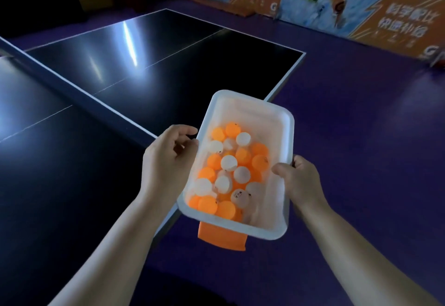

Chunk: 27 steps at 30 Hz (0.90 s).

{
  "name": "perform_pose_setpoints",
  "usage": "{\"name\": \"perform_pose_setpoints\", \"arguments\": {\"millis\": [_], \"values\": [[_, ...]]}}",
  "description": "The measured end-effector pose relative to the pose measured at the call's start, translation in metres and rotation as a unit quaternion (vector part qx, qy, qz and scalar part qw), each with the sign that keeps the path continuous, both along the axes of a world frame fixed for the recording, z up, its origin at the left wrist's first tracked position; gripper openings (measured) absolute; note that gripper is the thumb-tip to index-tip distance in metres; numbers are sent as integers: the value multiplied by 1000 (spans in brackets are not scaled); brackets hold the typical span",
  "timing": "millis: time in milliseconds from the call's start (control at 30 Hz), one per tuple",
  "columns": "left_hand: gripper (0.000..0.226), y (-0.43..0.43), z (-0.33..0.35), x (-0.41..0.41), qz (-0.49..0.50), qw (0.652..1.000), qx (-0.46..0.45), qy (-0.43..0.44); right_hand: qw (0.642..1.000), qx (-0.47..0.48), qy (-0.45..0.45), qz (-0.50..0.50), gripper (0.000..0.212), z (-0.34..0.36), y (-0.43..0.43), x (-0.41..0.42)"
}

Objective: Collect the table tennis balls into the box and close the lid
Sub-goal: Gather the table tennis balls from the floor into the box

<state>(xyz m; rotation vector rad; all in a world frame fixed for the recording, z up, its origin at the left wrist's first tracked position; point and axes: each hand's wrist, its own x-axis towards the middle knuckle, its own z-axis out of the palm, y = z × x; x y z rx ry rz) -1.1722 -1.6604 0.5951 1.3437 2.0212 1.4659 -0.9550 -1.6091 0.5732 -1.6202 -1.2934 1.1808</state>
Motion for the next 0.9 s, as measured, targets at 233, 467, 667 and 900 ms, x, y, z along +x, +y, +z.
{"name": "perform_pose_setpoints", "arguments": {"millis": [233, 467, 667, 900], "values": [[16, 67, -5, 6, 3, 1000, 8, 27, 995, -3, 29, -94, 11, -8, 53, 57], [20, 153, -69, -27, -32, 974, -186, 125, 990, -18, 2, -137, 11, -42, 112, 91], [45, 219, -142, -53, -203, 785, -504, 298, 993, -52, -53, -92, 14, -72, 179, 90], [68, 248, -188, -50, -259, 664, -626, 317, 990, -117, -77, -23, 19, -104, 251, 63]]}}
